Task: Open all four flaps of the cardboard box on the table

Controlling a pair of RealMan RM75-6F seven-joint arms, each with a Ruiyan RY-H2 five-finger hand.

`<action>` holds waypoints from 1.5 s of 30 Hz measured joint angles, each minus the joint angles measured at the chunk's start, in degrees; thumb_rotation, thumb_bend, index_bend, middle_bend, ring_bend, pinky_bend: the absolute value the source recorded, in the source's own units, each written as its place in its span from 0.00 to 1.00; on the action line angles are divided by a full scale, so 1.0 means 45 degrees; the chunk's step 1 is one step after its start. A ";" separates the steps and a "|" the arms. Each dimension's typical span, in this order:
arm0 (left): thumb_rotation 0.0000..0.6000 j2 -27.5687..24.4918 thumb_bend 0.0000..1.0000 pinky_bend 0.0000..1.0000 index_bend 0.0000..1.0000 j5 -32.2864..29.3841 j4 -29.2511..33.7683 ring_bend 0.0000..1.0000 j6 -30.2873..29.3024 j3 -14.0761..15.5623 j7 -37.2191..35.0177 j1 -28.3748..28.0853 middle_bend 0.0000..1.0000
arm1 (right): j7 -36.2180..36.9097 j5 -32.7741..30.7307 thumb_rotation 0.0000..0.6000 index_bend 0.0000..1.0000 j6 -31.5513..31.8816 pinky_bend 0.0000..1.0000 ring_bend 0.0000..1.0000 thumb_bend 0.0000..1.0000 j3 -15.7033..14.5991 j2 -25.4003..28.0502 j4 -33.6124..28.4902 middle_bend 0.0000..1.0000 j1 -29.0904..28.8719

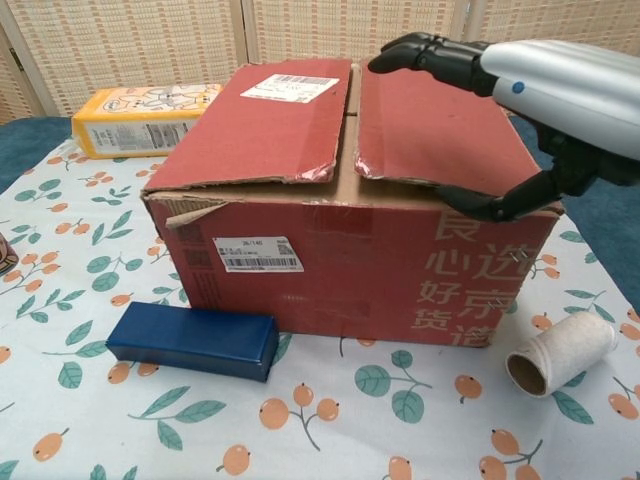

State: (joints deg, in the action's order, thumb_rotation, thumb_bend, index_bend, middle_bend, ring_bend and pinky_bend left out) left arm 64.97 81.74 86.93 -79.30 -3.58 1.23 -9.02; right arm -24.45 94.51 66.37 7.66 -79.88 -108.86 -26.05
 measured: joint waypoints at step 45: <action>1.00 -0.0133 0.38 0.00 0.00 0.0008 -0.0179 0.00 -0.0173 -0.0047 -0.0525 0.0081 0.00 | -0.0151 -0.1229 1.00 0.00 -0.0095 0.00 0.00 0.45 0.1021 -0.2573 0.2520 0.00 -0.2248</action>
State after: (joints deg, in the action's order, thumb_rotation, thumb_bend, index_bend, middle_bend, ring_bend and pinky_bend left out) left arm 64.38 81.77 86.12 -80.08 -3.79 -1.13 -8.66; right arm -25.13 88.97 65.94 12.26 -91.46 -97.52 -36.17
